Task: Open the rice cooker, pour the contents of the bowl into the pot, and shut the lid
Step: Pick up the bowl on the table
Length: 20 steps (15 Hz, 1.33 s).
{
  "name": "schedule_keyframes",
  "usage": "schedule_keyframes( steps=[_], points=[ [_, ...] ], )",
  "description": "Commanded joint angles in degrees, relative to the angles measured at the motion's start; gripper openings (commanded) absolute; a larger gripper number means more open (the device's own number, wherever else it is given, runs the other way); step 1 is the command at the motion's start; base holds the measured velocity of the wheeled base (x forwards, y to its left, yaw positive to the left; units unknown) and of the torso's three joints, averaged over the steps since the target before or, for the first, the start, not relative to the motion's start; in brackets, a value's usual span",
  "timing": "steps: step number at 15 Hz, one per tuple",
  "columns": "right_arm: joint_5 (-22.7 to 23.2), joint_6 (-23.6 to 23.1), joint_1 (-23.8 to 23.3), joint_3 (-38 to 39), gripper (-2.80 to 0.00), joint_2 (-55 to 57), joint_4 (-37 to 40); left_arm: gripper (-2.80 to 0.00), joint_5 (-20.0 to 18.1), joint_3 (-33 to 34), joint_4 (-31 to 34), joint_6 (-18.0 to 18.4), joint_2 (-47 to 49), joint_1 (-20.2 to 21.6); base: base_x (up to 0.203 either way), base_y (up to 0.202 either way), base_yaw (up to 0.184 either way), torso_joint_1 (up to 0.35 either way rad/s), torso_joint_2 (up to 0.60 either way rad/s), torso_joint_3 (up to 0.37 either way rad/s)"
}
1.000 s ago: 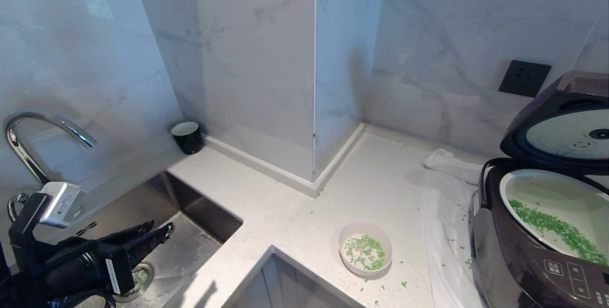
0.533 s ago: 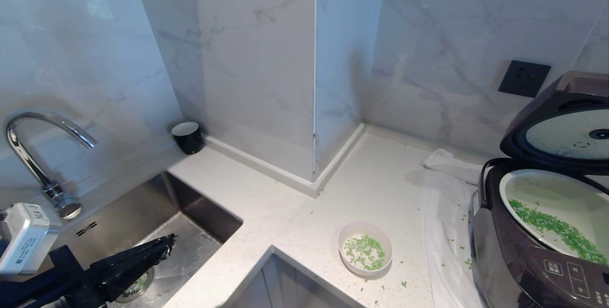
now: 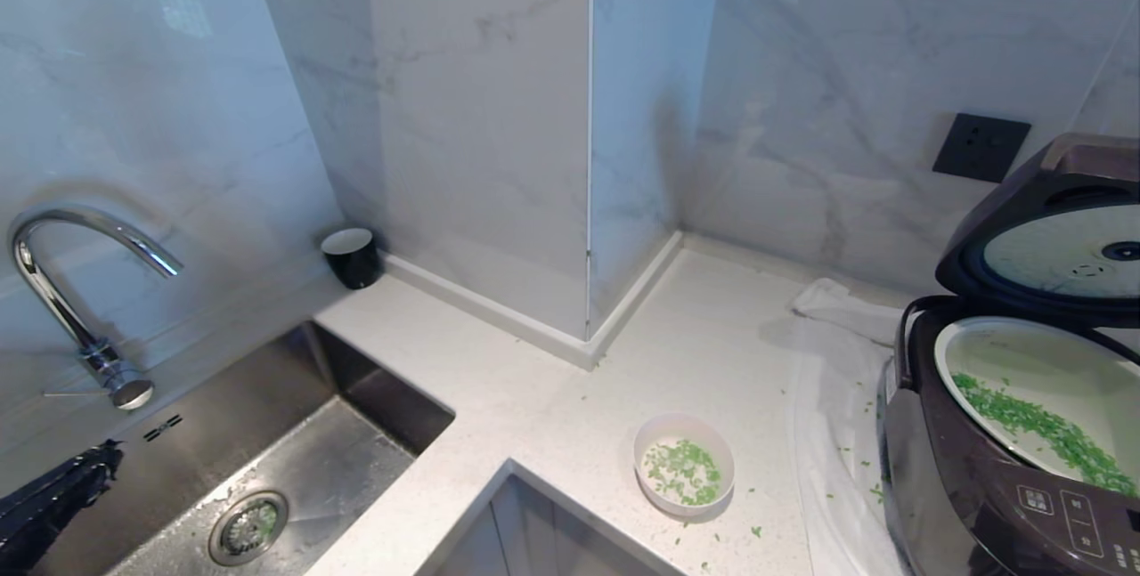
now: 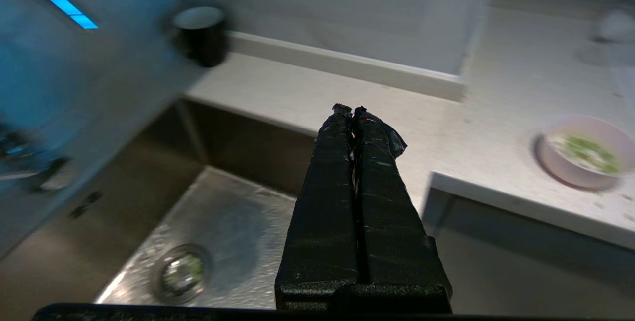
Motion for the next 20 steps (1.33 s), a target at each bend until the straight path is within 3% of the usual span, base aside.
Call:
schedule_keyframes(
  steps=[1, 3, 5, 7, 8, 13, 14, 19, 20],
  points=[
    [0.0, 0.0, 0.0, 0.0, -2.80, 0.0, 0.0, -2.80, -0.6, -0.4, 1.5, 0.5, -8.4, 6.9, 0.000, 0.000, 0.000, 0.000, 0.00, 0.000],
    [0.0, 0.0, 0.0, 0.0, -2.80, 0.0, 0.0, -2.80, -4.1, 1.6, 3.0, 0.8, -14.9, 8.2, 0.000, 0.000, 0.000, 0.000, 0.00, 0.000],
    [0.0, 0.0, 0.0, 0.0, -2.80, 0.0, 0.0, -2.80, -6.7, 3.4, 3.9, 0.1, -15.7, 8.1, 0.000, 0.000, 0.000, 0.000, 0.00, 0.000],
    [0.0, 0.0, 0.0, 0.0, -2.80, 0.0, 0.0, -2.80, -7.1, 2.4, 4.8, 0.2, -15.9, 2.8, 0.000, 0.000, 0.000, 0.000, 0.00, 0.000],
    [0.0, 0.0, 0.0, 0.0, -2.80, 0.0, 0.0, -2.80, -6.8, 2.2, 5.9, 0.2, -16.4, 1.1, 0.000, 0.000, 0.000, 0.000, 0.00, 0.000],
    [0.0, 0.0, 0.0, 0.0, -2.80, 0.0, 0.0, -2.80, -5.4, 9.7, 13.1, 1.3, -30.6, 2.9, 0.000, 0.000, 0.000, 0.000, 0.00, 0.000],
    [0.1, -0.1, 0.0, 0.0, -2.80, 0.0, 0.0, -2.80, -2.9, 10.7, 15.0, 2.0, -31.2, 3.0, 0.000, 0.000, 0.000, 0.000, 0.00, 0.000],
    [0.3, -1.0, 0.0, 0.0, -2.80, 0.0, -0.2, -2.80, 0.5, 10.3, 19.0, 2.0, -31.0, 3.0, 0.000, 0.000, 0.000, 0.000, 0.00, 0.000],
    [0.2, -0.7, 0.0, -0.1, -2.80, 0.0, -0.2, -2.80, 1.6, 10.5, 19.2, 3.4, -31.0, 3.0, 0.000, 0.000, 0.000, 0.000, 0.00, 0.000]
  ],
)
